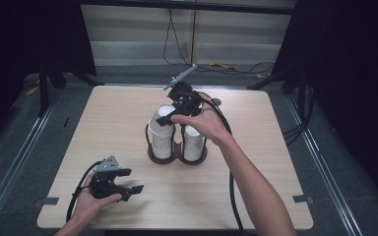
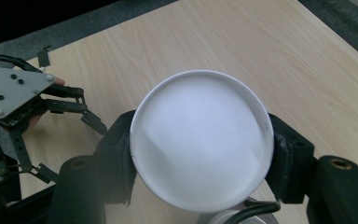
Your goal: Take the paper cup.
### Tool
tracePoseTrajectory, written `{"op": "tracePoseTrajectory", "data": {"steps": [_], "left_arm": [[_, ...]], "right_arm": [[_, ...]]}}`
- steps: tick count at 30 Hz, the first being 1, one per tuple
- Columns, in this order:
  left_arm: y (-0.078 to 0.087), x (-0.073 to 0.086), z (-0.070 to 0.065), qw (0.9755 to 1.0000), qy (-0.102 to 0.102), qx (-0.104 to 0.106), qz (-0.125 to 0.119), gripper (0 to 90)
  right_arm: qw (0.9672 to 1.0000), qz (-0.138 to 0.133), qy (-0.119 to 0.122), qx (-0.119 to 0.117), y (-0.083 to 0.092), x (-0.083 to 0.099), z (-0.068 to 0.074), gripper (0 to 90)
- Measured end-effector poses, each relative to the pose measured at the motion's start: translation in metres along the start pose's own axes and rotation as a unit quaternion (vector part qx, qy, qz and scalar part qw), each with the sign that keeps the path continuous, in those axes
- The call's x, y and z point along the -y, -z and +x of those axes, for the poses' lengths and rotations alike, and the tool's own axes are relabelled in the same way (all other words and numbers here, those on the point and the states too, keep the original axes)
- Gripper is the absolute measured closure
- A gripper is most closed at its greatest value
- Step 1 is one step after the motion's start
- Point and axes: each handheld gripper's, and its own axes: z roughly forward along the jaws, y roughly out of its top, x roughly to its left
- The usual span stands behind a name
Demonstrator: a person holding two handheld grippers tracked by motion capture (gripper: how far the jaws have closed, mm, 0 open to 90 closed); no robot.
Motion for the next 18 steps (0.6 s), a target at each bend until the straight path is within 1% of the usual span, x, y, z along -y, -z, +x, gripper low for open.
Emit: {"op": "tracePoseTrajectory", "data": {"steps": [1, 3, 4, 7, 10, 11, 13, 16, 17, 18], "left_arm": [[0.0, 0.0, 0.0, 1.0, 0.0, 0.0, 0.0, 17.8], [0.0, 0.0, 0.0, 1.0, 0.001, 0.003, -0.003, 17.8], [0.0, 0.0, 0.001, 1.0, -0.002, 0.001, -0.003, 17.8], [0.0, 0.0, 0.0, 1.0, -0.001, -0.001, -0.004, 17.8], [-0.001, -0.001, -0.001, 0.9999, -0.009, -0.007, -0.002, 17.8], [-0.002, -0.002, -0.002, 0.9999, -0.011, -0.006, -0.004, 17.8], [-0.002, -0.003, -0.003, 0.9998, -0.014, -0.007, -0.01, 18.4], [-0.002, -0.004, -0.004, 0.9996, -0.013, -0.009, -0.024, 19.1], [-0.002, -0.005, -0.004, 0.9995, -0.016, -0.013, -0.023, 19.2], [-0.002, -0.005, -0.004, 0.9993, -0.018, -0.021, -0.027, 20.3]], "right_arm": [[1.0, -0.005, -0.004, 0.002, 0.002, 0.001, 0.0, 36.8], [0.9999, -0.013, -0.006, -0.001, 0.004, 0.004, -0.001, 36.8], [0.9998, -0.017, -0.007, -0.001, 0.005, 0.005, -0.001, 36.8], [0.9995, -0.03, -0.013, -0.001, 0.01, 0.009, -0.002, 36.9], [0.9986, -0.049, -0.02, -0.002, 0.016, 0.011, -0.001, 36.9], [0.9985, -0.052, -0.019, 0.0, 0.018, 0.011, -0.001, 36.9], [0.9978, -0.063, -0.019, -0.001, 0.023, 0.013, 0.0, 37.0], [0.997, -0.075, -0.02, 0.0, 0.028, 0.018, 0.002, 37.0], [0.9967, -0.078, -0.02, 0.001, 0.029, 0.02, 0.003, 37.0], [0.9964, -0.082, -0.02, 0.001, 0.029, 0.023, 0.003, 37.0]]}}
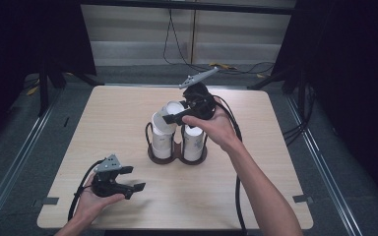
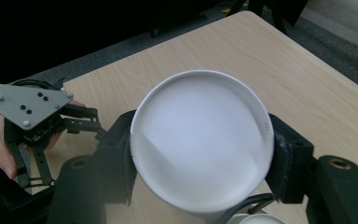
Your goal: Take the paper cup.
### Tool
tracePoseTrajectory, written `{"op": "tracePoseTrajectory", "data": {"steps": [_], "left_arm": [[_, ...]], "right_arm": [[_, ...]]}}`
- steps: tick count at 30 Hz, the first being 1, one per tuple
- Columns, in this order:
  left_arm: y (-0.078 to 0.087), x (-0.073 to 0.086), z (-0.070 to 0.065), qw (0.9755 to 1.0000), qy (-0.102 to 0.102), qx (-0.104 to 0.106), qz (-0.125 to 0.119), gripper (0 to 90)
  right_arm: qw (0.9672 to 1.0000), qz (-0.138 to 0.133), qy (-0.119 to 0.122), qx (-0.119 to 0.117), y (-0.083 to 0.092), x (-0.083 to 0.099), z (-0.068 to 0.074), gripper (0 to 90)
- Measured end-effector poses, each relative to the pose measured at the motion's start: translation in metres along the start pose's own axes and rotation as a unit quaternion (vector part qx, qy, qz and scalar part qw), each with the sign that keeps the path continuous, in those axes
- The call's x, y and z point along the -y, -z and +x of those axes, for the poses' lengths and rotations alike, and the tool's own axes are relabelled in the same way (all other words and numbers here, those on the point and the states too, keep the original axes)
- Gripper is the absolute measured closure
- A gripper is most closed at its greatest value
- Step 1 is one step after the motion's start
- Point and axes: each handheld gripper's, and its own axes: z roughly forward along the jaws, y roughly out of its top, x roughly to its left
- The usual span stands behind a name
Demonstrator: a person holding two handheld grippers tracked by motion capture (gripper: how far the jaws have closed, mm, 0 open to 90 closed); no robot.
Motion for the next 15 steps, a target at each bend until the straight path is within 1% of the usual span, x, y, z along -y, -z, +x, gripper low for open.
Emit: {"op": "tracePoseTrajectory", "data": {"steps": [1, 3, 4, 6, 8, 10, 12, 13, 14, 15], "left_arm": [[0.001, 0.0, 0.0, 0.9999, -0.004, -0.007, -0.008, 21.9], [0.002, -0.001, 0.001, 0.9996, -0.002, -0.011, -0.026, 22.4], [0.002, -0.002, 0.002, 0.9995, 0.002, -0.011, -0.03, 22.5], [0.002, -0.004, 0.003, 0.9993, 0.009, -0.002, -0.036, 22.4], [0.003, -0.005, 0.002, 0.999, 0.012, -0.001, -0.044, 22.2], [0.004, -0.007, 0.002, 0.9988, 0.021, 0.005, -0.043, 21.6], [0.005, -0.009, 0.002, 0.9987, 0.026, 0.01, -0.043, 24.1], [0.005, -0.01, 0.003, 0.9986, 0.028, 0.016, -0.041, 24.6], [0.006, -0.011, 0.003, 0.9986, 0.024, 0.023, -0.041, 26.6], [0.007, -0.013, 0.003, 0.9985, 0.025, 0.02, -0.045, 27.2]], "right_arm": [[1.0, -0.003, 0.001, -0.002, 0.001, 0.003, 0.0, 37.0], [0.9999, -0.011, -0.001, -0.003, 0.003, 0.006, 0.002, 37.0], [0.9999, -0.015, -0.001, -0.004, 0.005, 0.008, 0.002, 37.0], [0.9997, -0.024, 0.001, -0.007, 0.009, 0.009, 0.005, 37.0], [0.9996, -0.027, 0.003, -0.007, 0.013, 0.011, 0.007, 37.0], [0.9995, -0.03, 0.002, -0.008, 0.016, 0.013, 0.008, 37.0], [0.9995, -0.029, 0.002, -0.01, 0.018, 0.017, 0.01, 37.0], [0.9995, -0.028, 0.001, -0.011, 0.018, 0.019, 0.01, 37.0], [0.9995, -0.03, -0.001, -0.013, 0.018, 0.021, 0.01, 37.0], [0.9993, -0.034, -0.003, -0.015, 0.018, 0.024, 0.011, 37.0]]}}
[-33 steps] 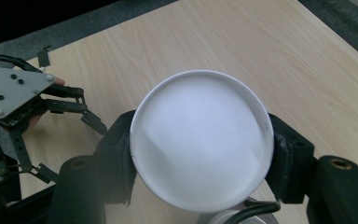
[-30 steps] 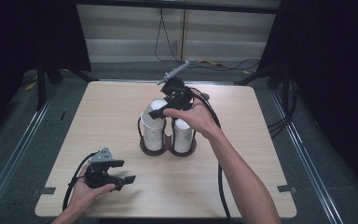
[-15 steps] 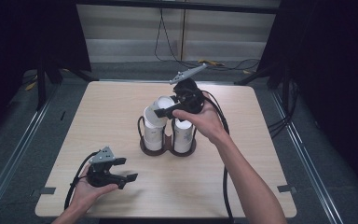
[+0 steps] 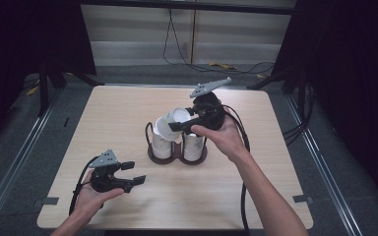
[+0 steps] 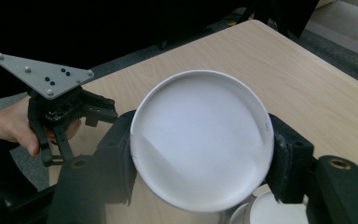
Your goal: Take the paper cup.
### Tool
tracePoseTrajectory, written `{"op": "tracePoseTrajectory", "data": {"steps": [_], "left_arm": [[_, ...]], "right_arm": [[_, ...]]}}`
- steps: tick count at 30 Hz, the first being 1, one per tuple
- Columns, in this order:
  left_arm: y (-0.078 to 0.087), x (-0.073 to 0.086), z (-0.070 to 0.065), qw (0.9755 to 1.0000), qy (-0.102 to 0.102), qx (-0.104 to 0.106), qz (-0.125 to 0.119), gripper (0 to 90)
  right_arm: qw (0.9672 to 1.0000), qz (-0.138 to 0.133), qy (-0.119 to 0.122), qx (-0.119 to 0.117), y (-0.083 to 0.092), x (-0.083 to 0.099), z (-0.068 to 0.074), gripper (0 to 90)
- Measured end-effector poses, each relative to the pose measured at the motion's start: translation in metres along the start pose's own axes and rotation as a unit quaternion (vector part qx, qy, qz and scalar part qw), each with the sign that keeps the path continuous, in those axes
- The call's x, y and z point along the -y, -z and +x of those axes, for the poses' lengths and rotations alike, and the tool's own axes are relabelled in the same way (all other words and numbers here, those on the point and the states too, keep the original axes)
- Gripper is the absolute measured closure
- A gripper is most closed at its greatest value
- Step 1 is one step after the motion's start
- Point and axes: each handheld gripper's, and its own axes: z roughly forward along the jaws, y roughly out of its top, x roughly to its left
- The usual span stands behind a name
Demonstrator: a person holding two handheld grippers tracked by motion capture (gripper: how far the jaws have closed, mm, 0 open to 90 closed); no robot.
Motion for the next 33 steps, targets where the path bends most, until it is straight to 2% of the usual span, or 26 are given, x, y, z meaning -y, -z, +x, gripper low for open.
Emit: {"op": "tracePoseTrajectory", "data": {"steps": [4, 5, 7, 9, 11, 13, 15, 19, 20, 23, 25, 28, 33], "left_arm": [[0.003, -0.007, -0.002, 0.9999, -0.002, 0.012, -0.011, 26.7], [0.003, -0.009, -0.003, 0.9998, -0.012, 0.014, -0.005, 26.6], [0.001, -0.014, -0.005, 0.9994, -0.014, 0.033, -0.001, 25.7], [-0.001, -0.019, -0.008, 0.999, -0.029, 0.032, 0.006, 24.2], [-0.002, -0.024, -0.011, 0.9989, -0.025, 0.04, -0.001, 22.7], [-0.005, -0.029, -0.013, 0.9988, -0.032, 0.037, -0.003, 22.4], [-0.007, -0.032, -0.015, 0.9992, -0.027, 0.029, -0.008, 19.4], [-0.013, -0.034, -0.017, 0.9992, -0.022, 0.029, -0.016, 19.8], [-0.014, -0.034, -0.018, 0.9991, -0.025, 0.03, -0.016, 19.8], [-0.02, -0.035, -0.021, 0.9977, -0.055, 0.038, -0.003, 20.6], [-0.023, -0.038, -0.02, 0.9977, -0.05, 0.046, 0.0, 19.8], [-0.025, -0.04, -0.022, 0.9978, -0.044, 0.047, -0.015, 19.6], [-0.028, -0.041, -0.023, 0.9979, -0.038, 0.053, -0.004, 16.5]], "right_arm": [[0.9999, -0.005, -0.008, -0.011, 0.001, 0.01, 0.001, 37.0], [0.9998, -0.008, -0.009, -0.014, 0.001, 0.012, 0.002, 37.0], [0.9998, -0.009, -0.007, -0.014, 0.003, 0.015, 0.005, 37.0], [0.9998, -0.007, -0.006, -0.016, 0.004, 0.019, 0.006, 37.0], [0.9998, -0.003, -0.008, -0.015, 0.004, 0.023, 0.006, 37.0], [0.9997, -0.006, -0.015, -0.02, 0.004, 0.028, 0.007, 37.0], [0.9996, -0.009, -0.016, -0.021, 0.004, 0.033, 0.008, 37.0], [0.9994, -0.01, -0.022, -0.024, 0.005, 0.044, 0.011, 37.0], [0.9993, -0.012, -0.024, -0.026, 0.004, 0.047, 0.011, 37.0], [0.9989, -0.016, -0.034, -0.029, 0.003, 0.057, 0.012, 37.0], [0.9987, -0.017, -0.039, -0.03, 0.001, 0.064, 0.012, 37.0], [0.9982, -0.019, -0.046, -0.033, 0.0, 0.072, 0.012, 37.0], [0.9977, -0.017, -0.052, -0.04, -0.003, 0.081, 0.015, 37.0]]}}
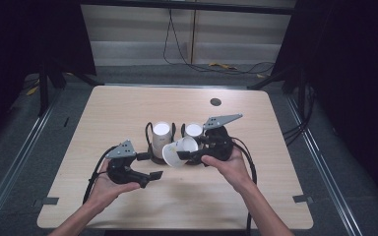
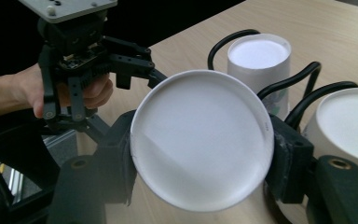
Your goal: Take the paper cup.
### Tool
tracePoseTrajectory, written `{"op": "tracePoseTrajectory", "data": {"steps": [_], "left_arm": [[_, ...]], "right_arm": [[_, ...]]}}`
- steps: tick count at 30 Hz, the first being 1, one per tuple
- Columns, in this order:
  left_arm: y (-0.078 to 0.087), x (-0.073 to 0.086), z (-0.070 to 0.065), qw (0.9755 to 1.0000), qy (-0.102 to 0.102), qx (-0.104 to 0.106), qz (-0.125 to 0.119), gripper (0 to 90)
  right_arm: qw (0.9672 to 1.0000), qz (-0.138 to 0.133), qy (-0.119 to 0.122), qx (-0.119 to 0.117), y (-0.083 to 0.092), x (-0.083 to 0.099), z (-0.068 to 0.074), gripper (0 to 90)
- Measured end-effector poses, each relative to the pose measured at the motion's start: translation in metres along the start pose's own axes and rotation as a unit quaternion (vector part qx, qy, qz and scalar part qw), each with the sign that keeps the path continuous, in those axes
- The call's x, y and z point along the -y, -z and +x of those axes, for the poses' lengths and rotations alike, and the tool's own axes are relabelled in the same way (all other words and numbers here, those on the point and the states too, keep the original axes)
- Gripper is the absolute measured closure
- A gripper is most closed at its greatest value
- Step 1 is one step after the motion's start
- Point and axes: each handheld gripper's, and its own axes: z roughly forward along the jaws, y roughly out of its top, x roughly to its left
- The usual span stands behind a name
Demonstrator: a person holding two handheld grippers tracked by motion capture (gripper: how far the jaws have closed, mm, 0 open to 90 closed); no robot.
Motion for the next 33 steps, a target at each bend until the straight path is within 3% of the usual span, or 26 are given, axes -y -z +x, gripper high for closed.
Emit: {"op": "tracePoseTrajectory", "data": {"steps": [7, 20, 30, 33], "left_arm": [[-0.003, 0.004, -0.003, 1.0, -0.005, -0.003, -0.002, 16.6], [-0.009, 0.012, -0.013, 0.9991, -0.025, 0.022, -0.025, 15.7], [-0.011, 0.018, -0.012, 0.9991, -0.013, 0.029, -0.029, 15.8], [-0.009, 0.02, -0.014, 0.9984, -0.027, 0.026, -0.042, 16.5]], "right_arm": [[0.9998, -0.01, -0.009, -0.014, -0.003, 0.013, 0.001, 37.0], [0.9983, -0.028, -0.035, -0.037, -0.014, 0.032, 0.0, 37.0], [0.9957, -0.033, -0.06, -0.062, -0.024, 0.05, -0.001, 37.0], [0.9948, -0.031, -0.068, -0.068, -0.026, 0.054, -0.001, 36.9]]}}
